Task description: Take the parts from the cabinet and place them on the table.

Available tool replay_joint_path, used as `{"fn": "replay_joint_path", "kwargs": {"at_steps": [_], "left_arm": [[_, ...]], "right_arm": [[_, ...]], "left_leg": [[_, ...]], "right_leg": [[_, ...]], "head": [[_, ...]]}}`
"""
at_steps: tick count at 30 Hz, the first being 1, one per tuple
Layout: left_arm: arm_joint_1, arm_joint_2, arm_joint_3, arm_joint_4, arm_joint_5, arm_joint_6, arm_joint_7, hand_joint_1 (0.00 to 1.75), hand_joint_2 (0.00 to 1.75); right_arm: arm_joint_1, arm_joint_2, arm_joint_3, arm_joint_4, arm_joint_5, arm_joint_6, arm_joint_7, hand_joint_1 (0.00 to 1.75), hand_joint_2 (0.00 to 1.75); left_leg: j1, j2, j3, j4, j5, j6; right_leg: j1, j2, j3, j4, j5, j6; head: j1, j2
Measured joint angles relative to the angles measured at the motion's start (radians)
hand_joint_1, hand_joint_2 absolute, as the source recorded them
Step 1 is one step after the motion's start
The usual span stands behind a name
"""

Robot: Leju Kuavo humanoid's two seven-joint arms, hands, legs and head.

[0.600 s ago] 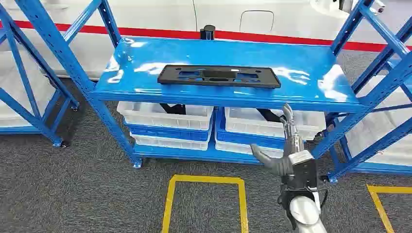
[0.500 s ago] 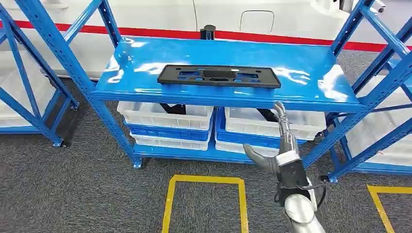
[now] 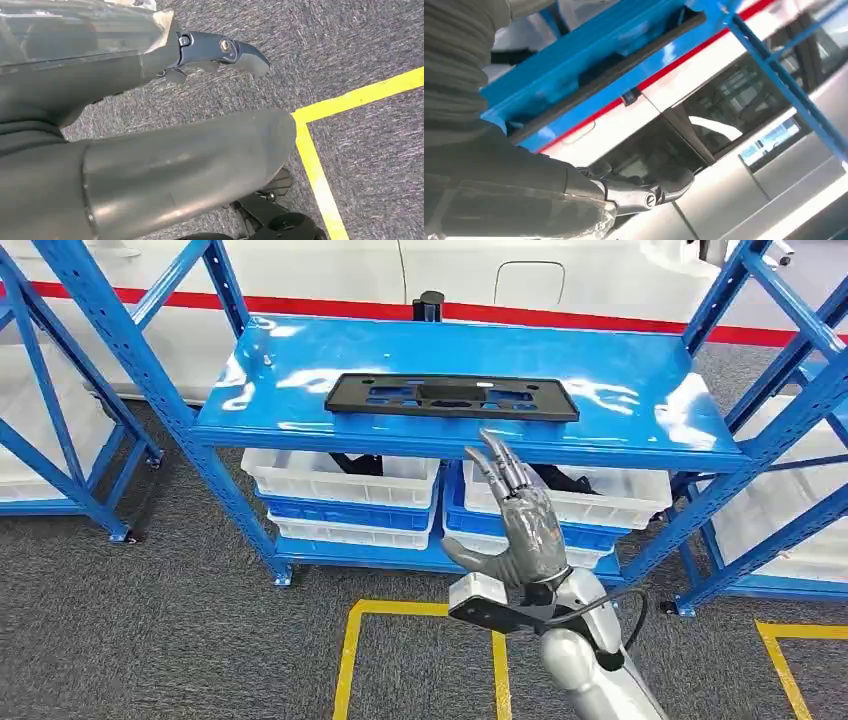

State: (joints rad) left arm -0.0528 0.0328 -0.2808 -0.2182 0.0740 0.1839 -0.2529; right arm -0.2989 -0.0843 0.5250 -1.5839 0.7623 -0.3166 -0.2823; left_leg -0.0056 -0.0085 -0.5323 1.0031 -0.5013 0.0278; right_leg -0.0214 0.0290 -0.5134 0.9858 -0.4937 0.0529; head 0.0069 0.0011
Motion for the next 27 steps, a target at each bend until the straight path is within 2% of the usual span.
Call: {"fn": "replay_joint_path", "kwargs": {"at_steps": [17, 22, 26, 27], "left_arm": [[-0.003, 0.0, 0.005, 0.0, 0.018, 0.005, 0.017, 0.0, 0.0], [-0.008, 0.001, 0.01, 0.0, 0.032, 0.011, 0.031, 0.0, 0.0], [-0.011, 0.004, 0.011, 0.0, 0.041, 0.018, 0.038, 0.0, 0.0], [-0.012, 0.006, 0.012, 0.0, 0.043, 0.018, 0.038, 0.0, 0.0]], "right_arm": [[-0.199, -0.067, 0.297, 0.08, 0.519, -0.018, 0.169, 0.0, 1.75], [-0.23, -0.091, 0.356, 0.119, 0.659, -0.018, 0.226, 0.0, 1.75], [-0.24, -0.1, 0.375, 0.143, 0.676, -0.019, 0.243, 0.0, 1.75], [-0.242, -0.101, 0.378, 0.147, 0.672, -0.019, 0.245, 0.0, 1.75]], "left_leg": [[0.0, 0.0, 0.0, 0.0, 0.001, 0.0], [-0.003, -0.001, -0.002, 0.003, 0.0, 0.001], [-0.007, -0.001, -0.004, 0.005, -0.001, 0.003], [-0.01, -0.001, -0.005, 0.005, 0.0, 0.007]], "right_leg": [[0.0, -0.001, -0.001, 0.0, 0.0, 0.0], [-0.002, -0.001, -0.002, -0.001, 0.002, 0.003], [-0.008, -0.001, -0.003, -0.002, 0.004, 0.007], [-0.011, -0.001, -0.004, -0.004, 0.006, 0.009]], "head": [[0.0, 0.0], [-0.001, 0.0], [0.0, 0.0], [0.0, 0.0]]}}
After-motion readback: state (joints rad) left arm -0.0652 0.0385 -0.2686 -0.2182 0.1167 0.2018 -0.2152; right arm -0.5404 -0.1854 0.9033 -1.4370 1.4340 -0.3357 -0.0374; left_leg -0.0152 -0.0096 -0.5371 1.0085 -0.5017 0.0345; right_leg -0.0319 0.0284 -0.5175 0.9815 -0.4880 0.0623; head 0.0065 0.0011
